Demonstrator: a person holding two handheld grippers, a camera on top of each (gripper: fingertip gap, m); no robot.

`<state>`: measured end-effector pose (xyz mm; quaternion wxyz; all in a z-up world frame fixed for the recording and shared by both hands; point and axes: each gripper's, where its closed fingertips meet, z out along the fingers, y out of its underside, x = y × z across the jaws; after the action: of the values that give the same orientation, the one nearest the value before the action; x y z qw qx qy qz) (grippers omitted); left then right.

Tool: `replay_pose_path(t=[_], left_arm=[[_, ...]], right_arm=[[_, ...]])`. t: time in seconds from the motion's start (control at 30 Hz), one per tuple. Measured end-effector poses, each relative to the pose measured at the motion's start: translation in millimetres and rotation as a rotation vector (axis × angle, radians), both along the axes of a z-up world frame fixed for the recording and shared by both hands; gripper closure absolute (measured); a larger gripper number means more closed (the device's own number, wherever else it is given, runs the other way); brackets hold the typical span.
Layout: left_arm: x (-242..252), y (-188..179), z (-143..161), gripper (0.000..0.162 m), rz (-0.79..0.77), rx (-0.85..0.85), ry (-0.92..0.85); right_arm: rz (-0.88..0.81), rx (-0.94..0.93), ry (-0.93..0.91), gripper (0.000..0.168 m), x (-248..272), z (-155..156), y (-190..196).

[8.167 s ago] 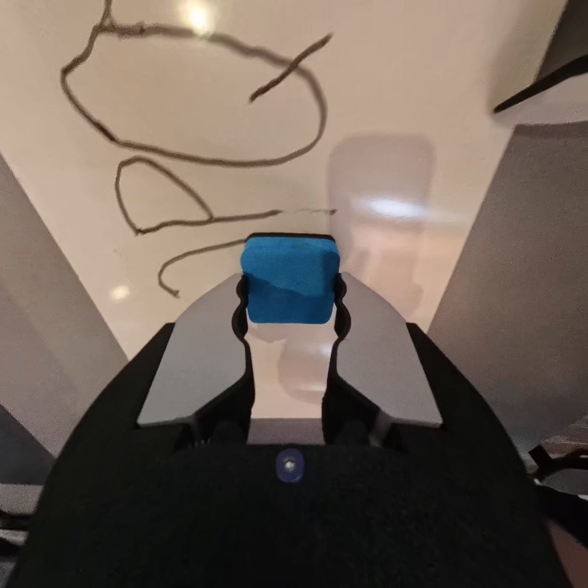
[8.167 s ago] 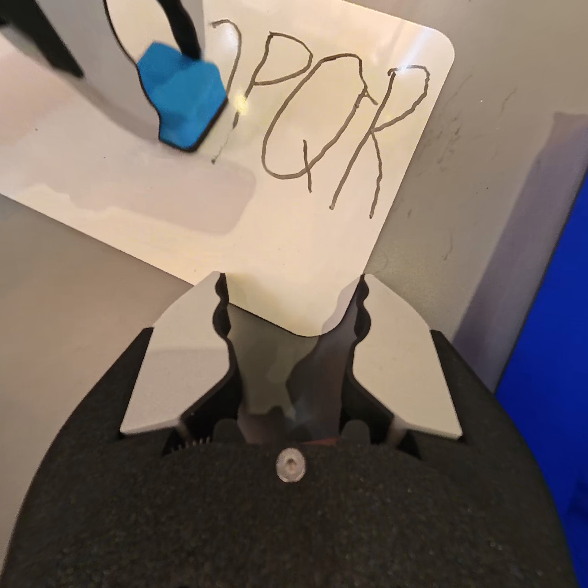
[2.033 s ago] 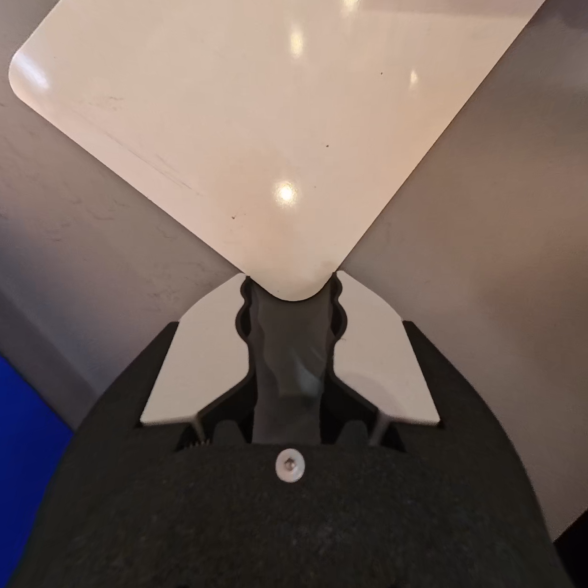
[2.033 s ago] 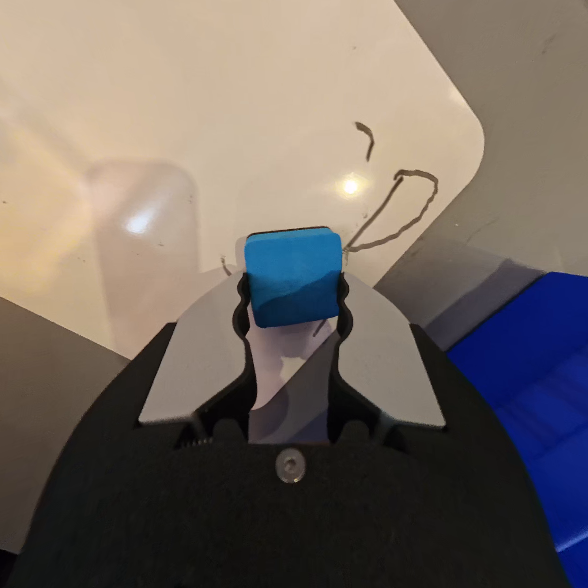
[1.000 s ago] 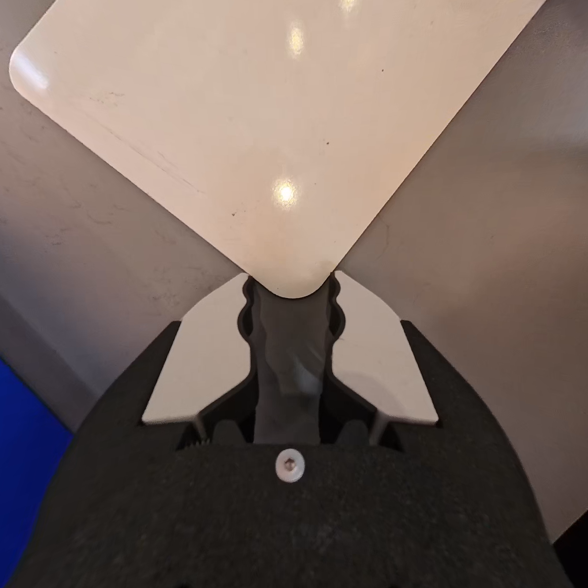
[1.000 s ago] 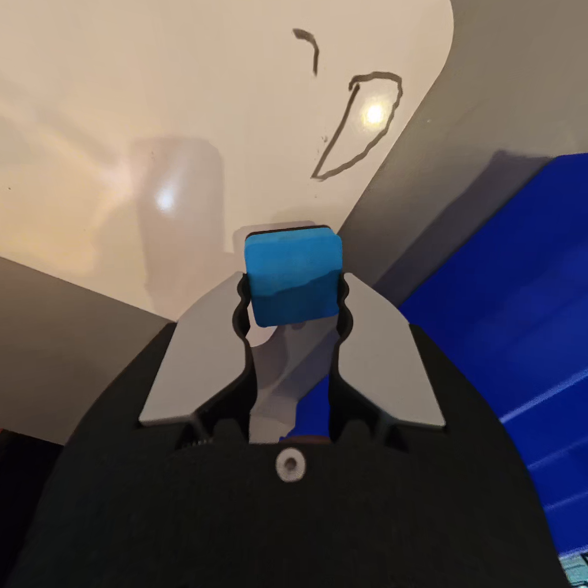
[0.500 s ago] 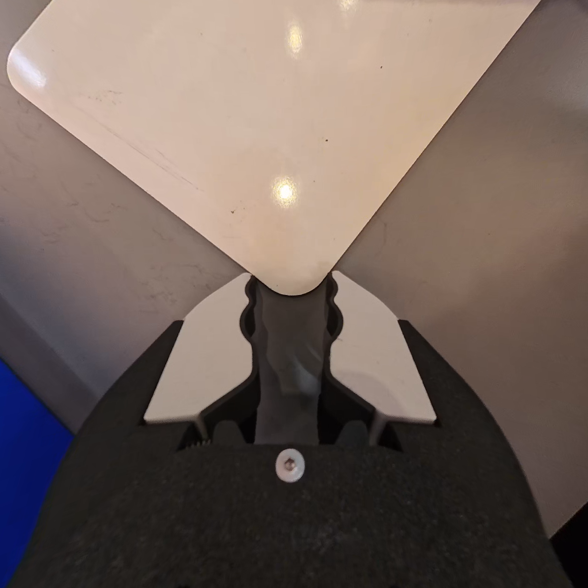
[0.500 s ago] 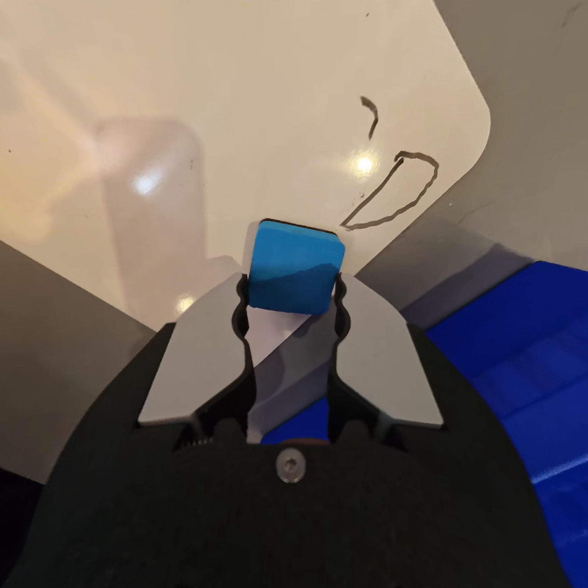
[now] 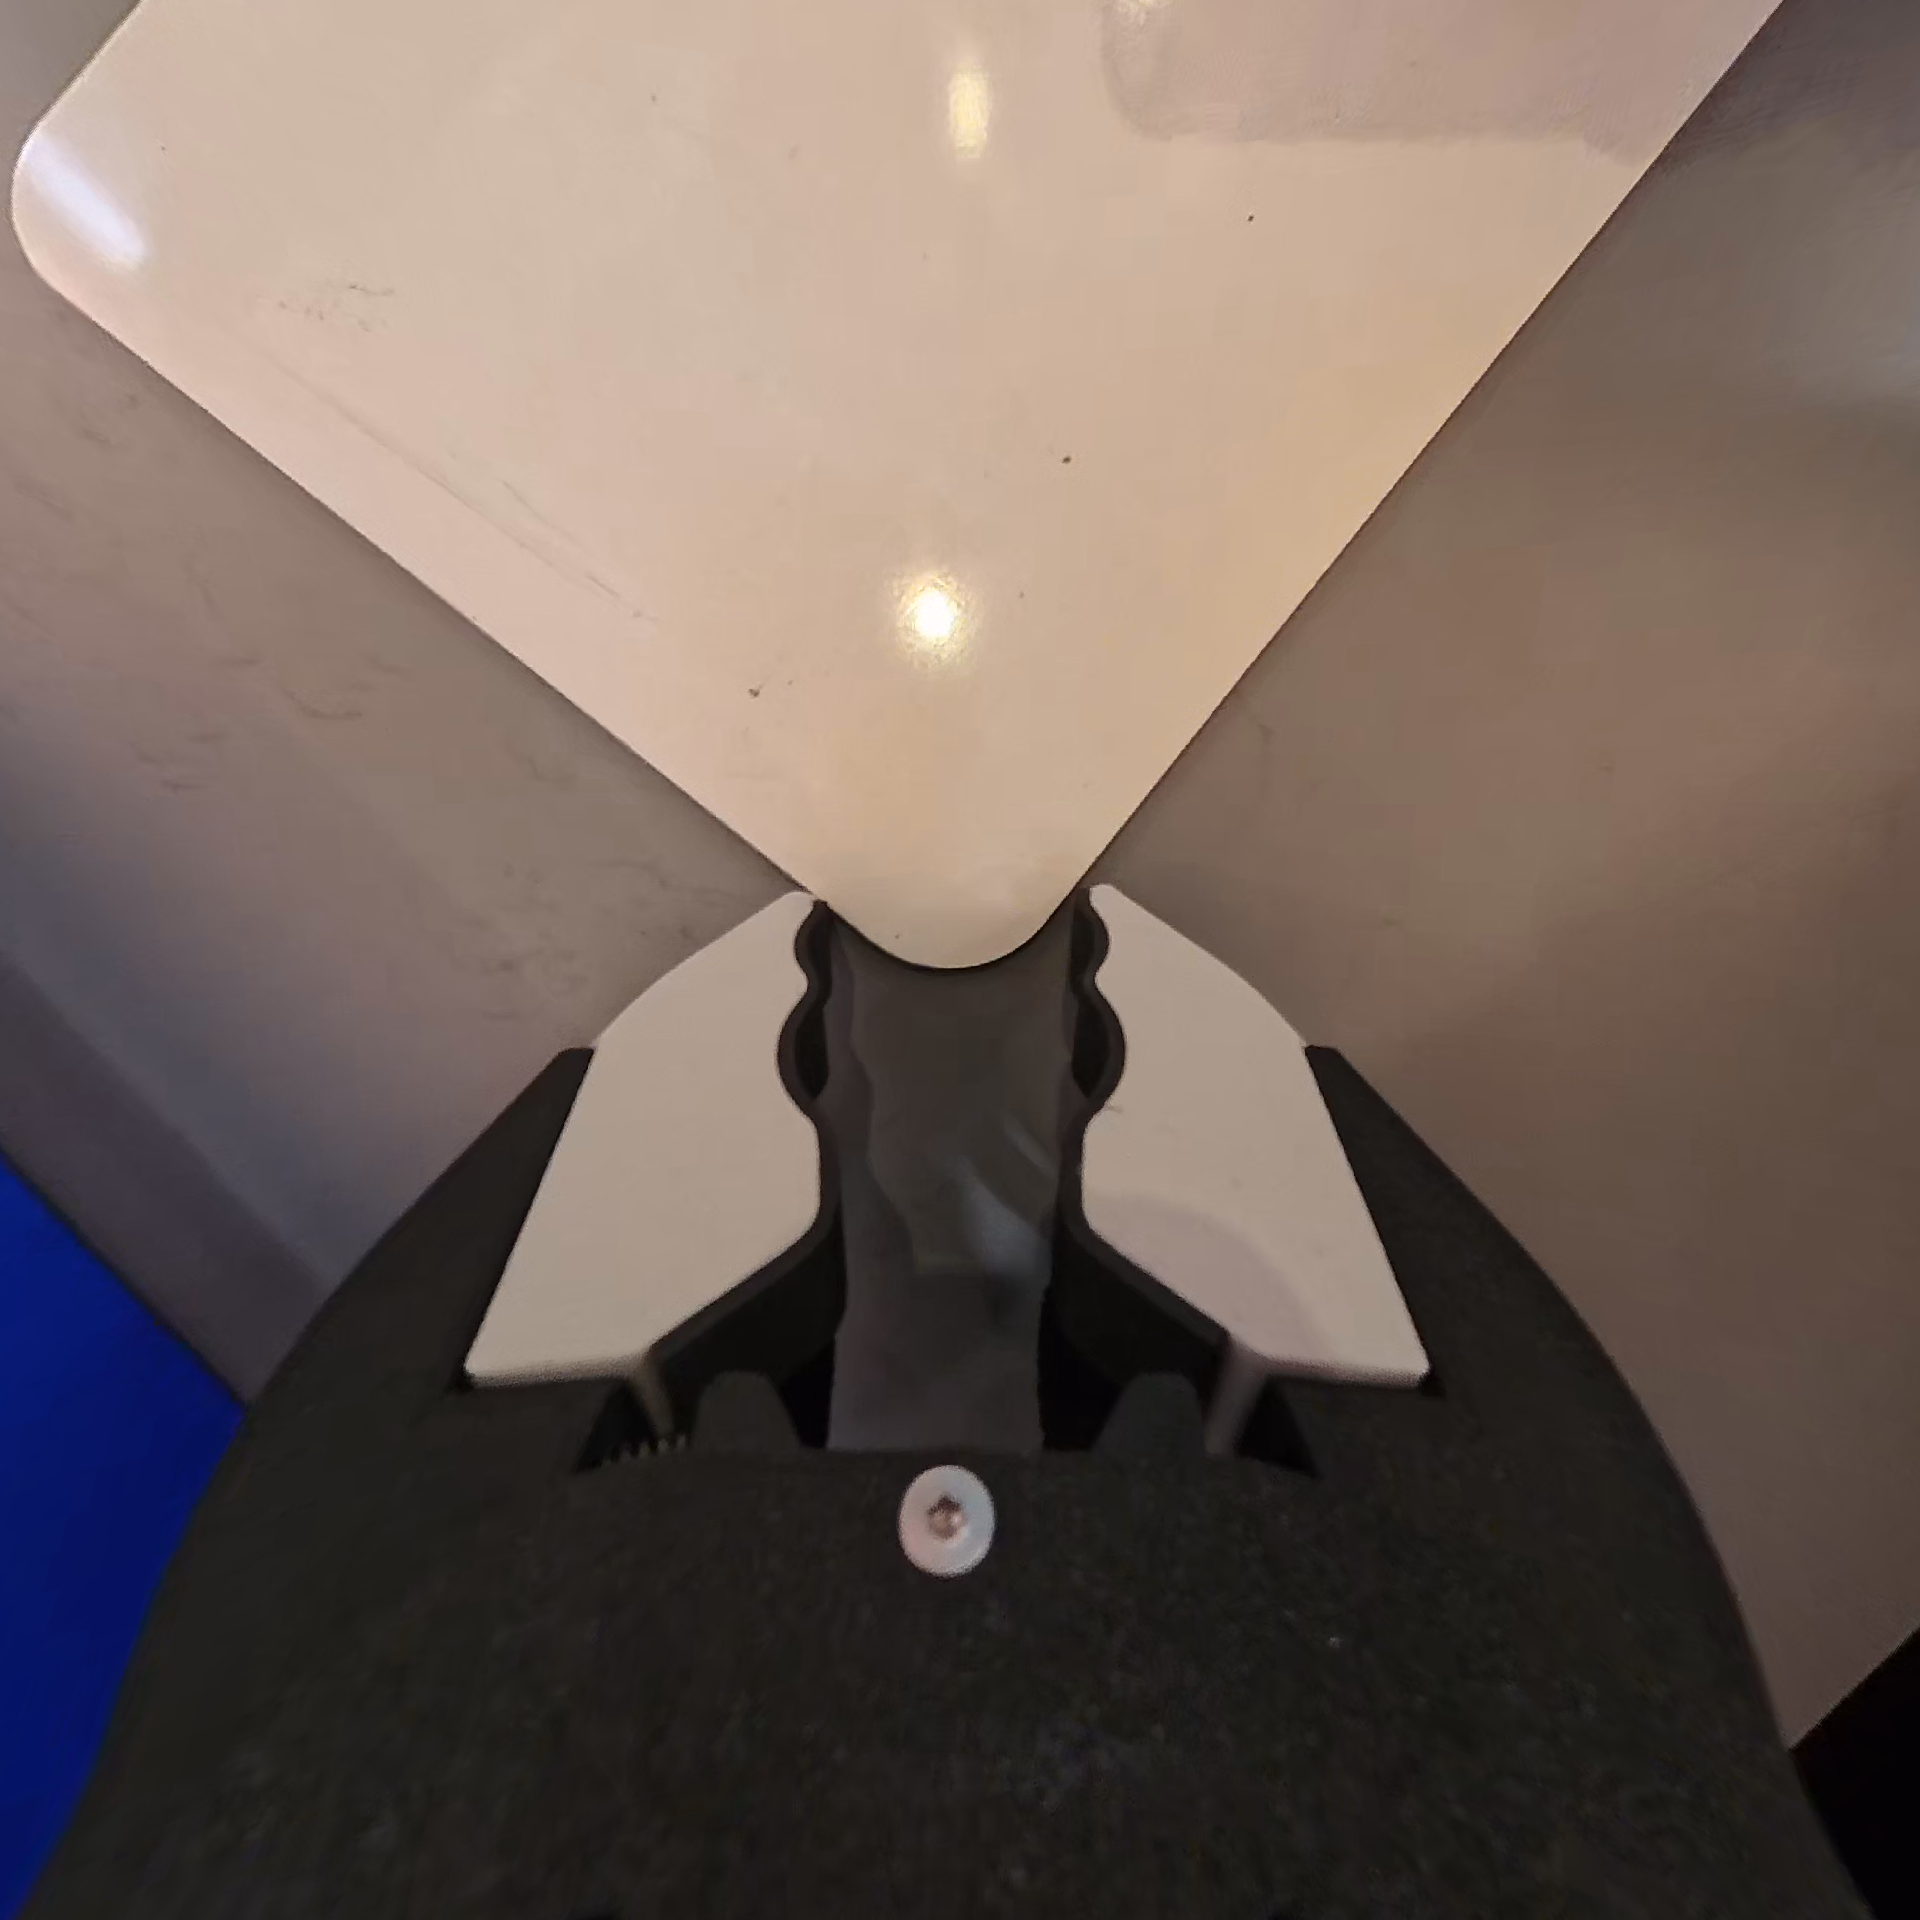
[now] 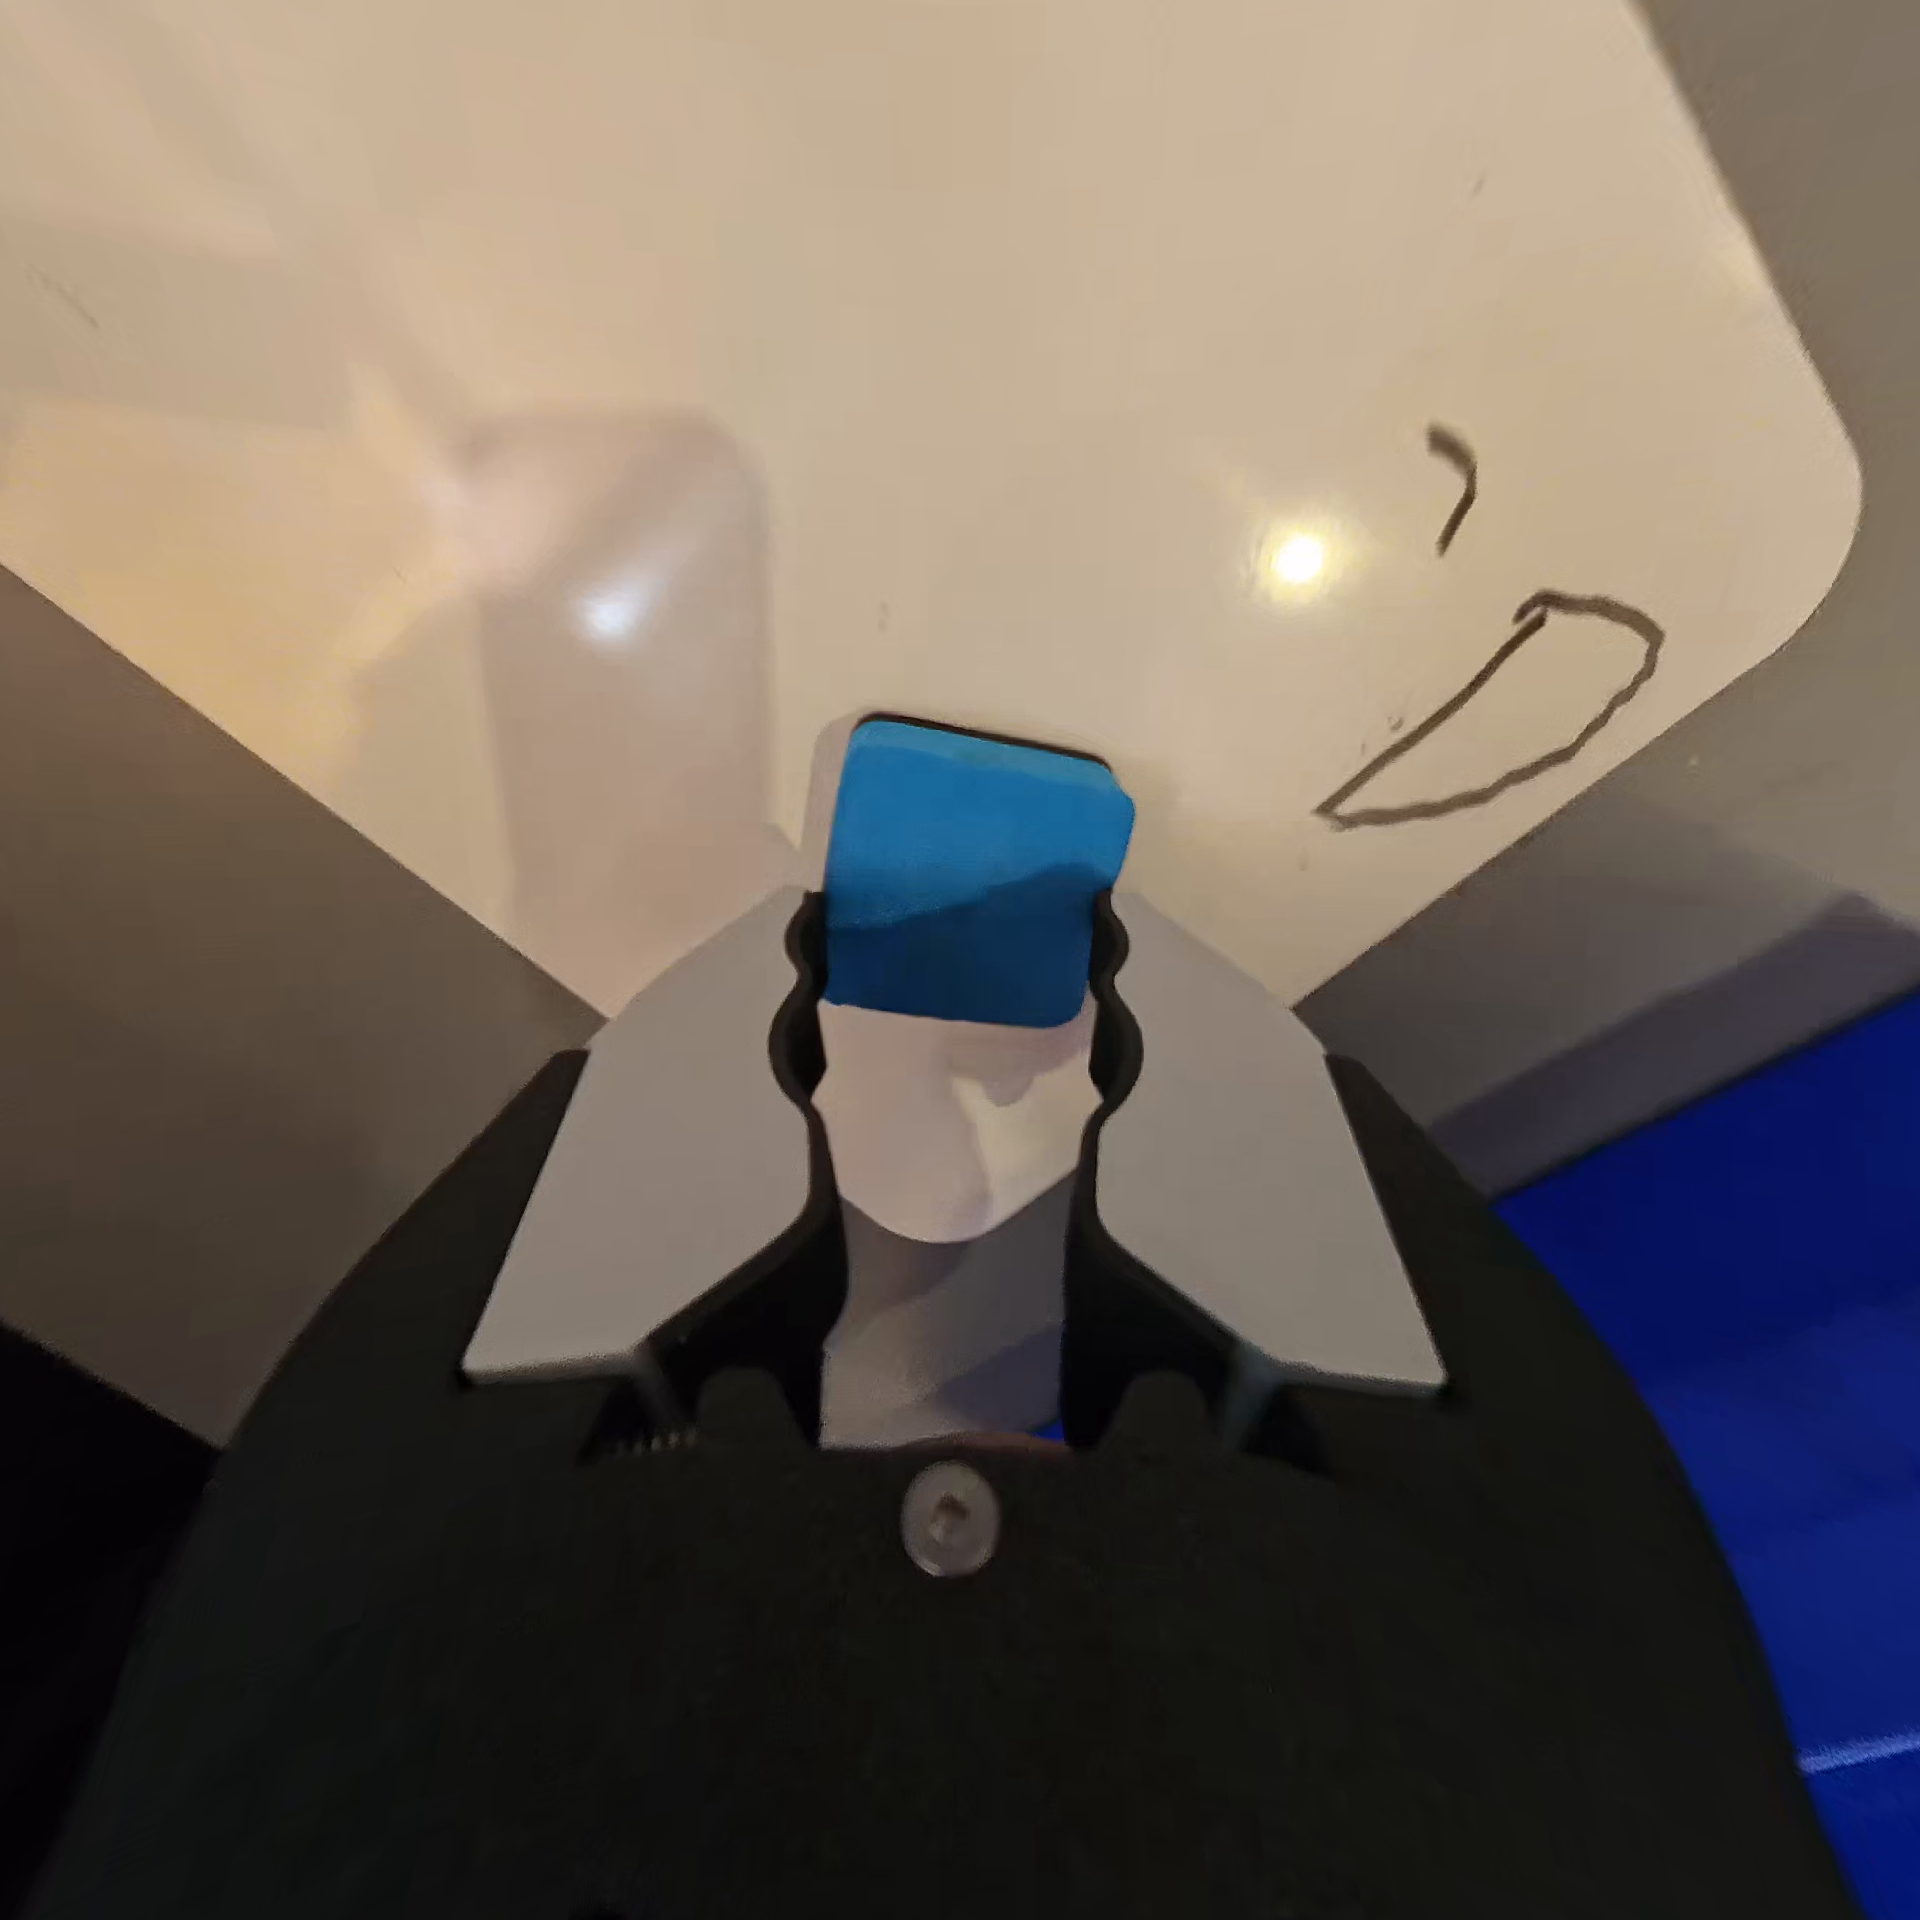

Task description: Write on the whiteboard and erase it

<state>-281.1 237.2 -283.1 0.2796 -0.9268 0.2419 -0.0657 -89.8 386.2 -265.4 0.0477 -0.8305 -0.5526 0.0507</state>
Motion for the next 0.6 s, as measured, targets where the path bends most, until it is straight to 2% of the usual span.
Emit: replay_pose_path(t=[0.07, 0.13, 0.2, 0.27, 0.37, 0.53, 0.6], left_arm=[[0.6, -0.3, 0.1, 0.119, -0.002, 0.004, -0.002], [0.9, -0.7, 0.1, 0.120, 0.002, 0.005, -0.001], [1.0, -0.7, 0.0, 0.120, 0.001, 0.001, 0.002], [1.0, -0.6, 0.0, 0.121, 0.000, -0.001, 0.002], [1.0, -0.5, 0.0, 0.121, 0.002, 0.000, 0.001], [1.0, -0.3, -0.1, 0.120, -0.002, -0.003, 0.005], [1.7, 0.4, 0.1, 0.121, -0.001, 0.004, -0.001]], right_arm=[[-0.033, 0.031, 0.041, 0.120, -5.2, 15.9, 13.7], [-0.103, 0.105, 0.006, 0.120, 6.8, 29.6, 47.2], [-0.175, 0.127, -0.047, 0.120, 17.6, 27.0, 76.6], [-0.191, 0.121, -0.108, 0.120, 21.3, 14.5, 89.9], [-0.153, 0.087, -0.161, 0.120, 18.8, -4.6, 80.2], [-0.019, 0.005, -0.055, 0.120, -19.2, -2.8, 34.8], [-0.008, -0.007, -0.032, 0.120, -27.2, 3.2, 33.7]])
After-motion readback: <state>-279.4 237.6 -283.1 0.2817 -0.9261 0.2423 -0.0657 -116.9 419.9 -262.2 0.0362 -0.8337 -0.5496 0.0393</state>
